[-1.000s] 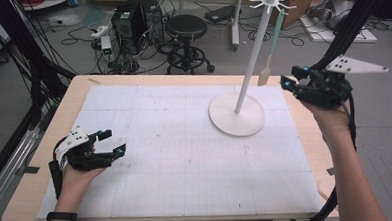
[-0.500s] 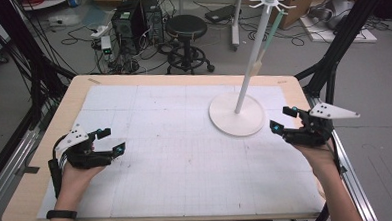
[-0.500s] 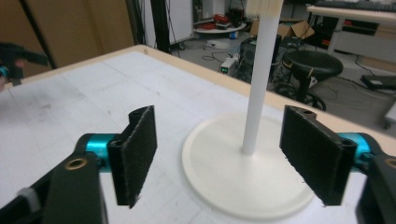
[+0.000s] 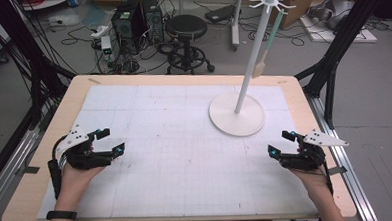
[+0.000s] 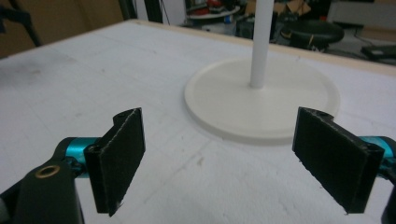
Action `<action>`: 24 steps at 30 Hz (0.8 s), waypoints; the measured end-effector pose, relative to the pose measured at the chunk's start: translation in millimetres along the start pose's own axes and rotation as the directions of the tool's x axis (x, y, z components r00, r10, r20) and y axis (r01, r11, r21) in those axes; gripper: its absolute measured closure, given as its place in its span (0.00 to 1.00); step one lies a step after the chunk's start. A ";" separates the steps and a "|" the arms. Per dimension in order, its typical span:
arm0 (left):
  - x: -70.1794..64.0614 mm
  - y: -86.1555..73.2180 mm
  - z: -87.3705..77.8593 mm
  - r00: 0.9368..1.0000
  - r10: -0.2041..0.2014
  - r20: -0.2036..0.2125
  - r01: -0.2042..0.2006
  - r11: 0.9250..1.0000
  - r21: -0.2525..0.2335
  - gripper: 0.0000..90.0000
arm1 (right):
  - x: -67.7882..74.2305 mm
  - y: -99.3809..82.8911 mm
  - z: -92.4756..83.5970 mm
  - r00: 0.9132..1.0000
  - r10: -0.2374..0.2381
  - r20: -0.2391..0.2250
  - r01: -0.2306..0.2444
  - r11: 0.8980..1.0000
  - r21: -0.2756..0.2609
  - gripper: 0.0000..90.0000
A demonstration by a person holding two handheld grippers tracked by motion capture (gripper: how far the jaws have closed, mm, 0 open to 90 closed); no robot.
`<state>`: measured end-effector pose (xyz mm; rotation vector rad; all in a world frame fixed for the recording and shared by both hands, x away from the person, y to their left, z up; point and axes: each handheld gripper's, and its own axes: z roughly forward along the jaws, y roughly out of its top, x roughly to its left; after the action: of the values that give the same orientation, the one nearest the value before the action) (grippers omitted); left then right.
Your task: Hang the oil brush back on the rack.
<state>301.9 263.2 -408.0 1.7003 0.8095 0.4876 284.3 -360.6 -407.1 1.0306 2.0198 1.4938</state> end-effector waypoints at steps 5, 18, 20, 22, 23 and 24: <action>-0.4 -0.2 -0.9 1.000 -0.002 -0.005 0.002 1.000 -0.004 0.20 | -1.9 -6.7 -2.3 1.000 0.001 0.013 -0.001 1.000 0.014 0.18; -1.2 -0.2 -0.3 1.000 -0.005 -0.004 0.005 1.000 -0.009 0.20 | -3.6 -14.4 -2.8 0.999 -0.013 0.035 0.011 0.999 0.045 0.17; -1.1 -0.3 -0.2 1.000 -0.005 -0.007 0.005 1.000 -0.008 0.20 | -3.2 -14.8 -3.0 0.999 -0.011 0.032 0.010 0.999 0.047 0.17; -0.8 -0.4 0.1 1.000 -0.008 -0.004 0.008 1.000 -0.010 0.20 | -3.0 -15.1 -3.4 0.999 -0.013 0.033 0.012 0.999 0.049 0.17; -0.5 -0.4 0.3 1.000 -0.007 -0.005 0.007 1.000 -0.011 0.20 | -3.2 -15.3 -3.9 0.999 -0.012 0.035 0.011 0.999 0.046 0.17; -0.5 -0.4 0.3 1.000 -0.007 -0.005 0.007 1.000 -0.011 0.20 | -3.2 -15.3 -3.9 0.999 -0.012 0.035 0.011 0.999 0.046 0.17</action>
<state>301.6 262.7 -408.5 1.6868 0.8143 0.4908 278.7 -367.8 -420.5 1.0544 2.0406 1.4197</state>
